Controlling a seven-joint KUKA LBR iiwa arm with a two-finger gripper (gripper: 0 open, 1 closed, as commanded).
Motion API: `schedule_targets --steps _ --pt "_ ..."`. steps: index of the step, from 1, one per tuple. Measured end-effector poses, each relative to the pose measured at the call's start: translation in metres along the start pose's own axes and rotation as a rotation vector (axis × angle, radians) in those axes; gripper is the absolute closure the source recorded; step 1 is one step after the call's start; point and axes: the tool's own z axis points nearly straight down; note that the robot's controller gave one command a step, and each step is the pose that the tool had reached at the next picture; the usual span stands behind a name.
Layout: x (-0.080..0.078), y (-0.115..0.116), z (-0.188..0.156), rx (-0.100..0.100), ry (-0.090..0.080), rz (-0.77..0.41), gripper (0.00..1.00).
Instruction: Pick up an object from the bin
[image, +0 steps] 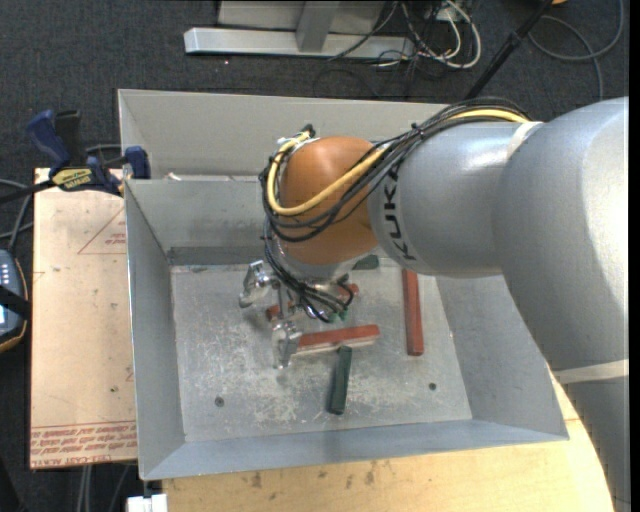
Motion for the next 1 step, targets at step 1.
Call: schedule_targets --steps 1 --pt "-0.0028 -0.0416 0.0200 -0.004 -0.001 0.150 0.00"
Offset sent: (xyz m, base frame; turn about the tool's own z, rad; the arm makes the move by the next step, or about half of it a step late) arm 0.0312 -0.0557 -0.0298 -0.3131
